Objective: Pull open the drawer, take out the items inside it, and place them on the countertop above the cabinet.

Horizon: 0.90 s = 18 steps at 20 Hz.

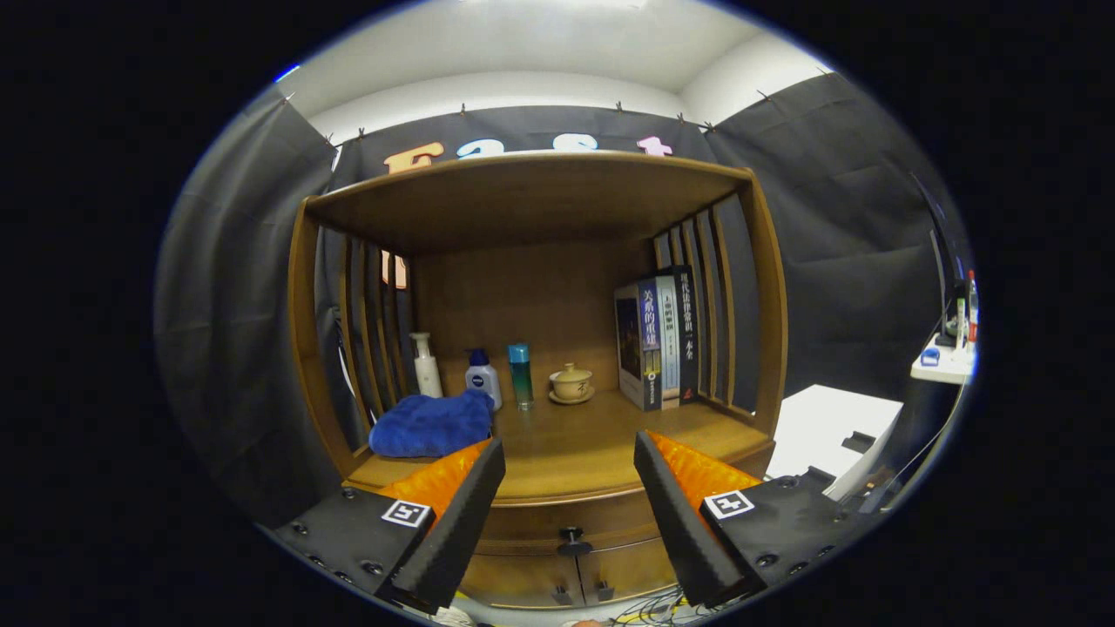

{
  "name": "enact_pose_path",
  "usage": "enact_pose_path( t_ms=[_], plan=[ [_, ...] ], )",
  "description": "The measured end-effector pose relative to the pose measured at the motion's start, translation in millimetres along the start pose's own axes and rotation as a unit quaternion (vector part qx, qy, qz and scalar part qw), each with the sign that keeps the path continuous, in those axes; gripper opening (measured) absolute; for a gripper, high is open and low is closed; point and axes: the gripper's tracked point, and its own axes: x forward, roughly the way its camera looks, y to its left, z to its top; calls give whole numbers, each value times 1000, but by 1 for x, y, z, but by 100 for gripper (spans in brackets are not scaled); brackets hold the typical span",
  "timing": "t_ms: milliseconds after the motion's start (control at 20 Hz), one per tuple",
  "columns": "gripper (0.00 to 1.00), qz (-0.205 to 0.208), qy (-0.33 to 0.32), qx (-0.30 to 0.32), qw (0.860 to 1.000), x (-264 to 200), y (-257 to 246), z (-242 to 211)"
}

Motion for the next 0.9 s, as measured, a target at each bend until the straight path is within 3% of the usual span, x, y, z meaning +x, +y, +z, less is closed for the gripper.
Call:
enact_pose_path(
  t_ms=[600, 800, 900],
  plan=[
    [98, -4, 52, -54, 997, 55, -14, -132],
    [98, -15, 84, -19, 996, 61, -24, -167],
    [88, -15, 89, -1, 996, 61, -28, -176]
  ],
)
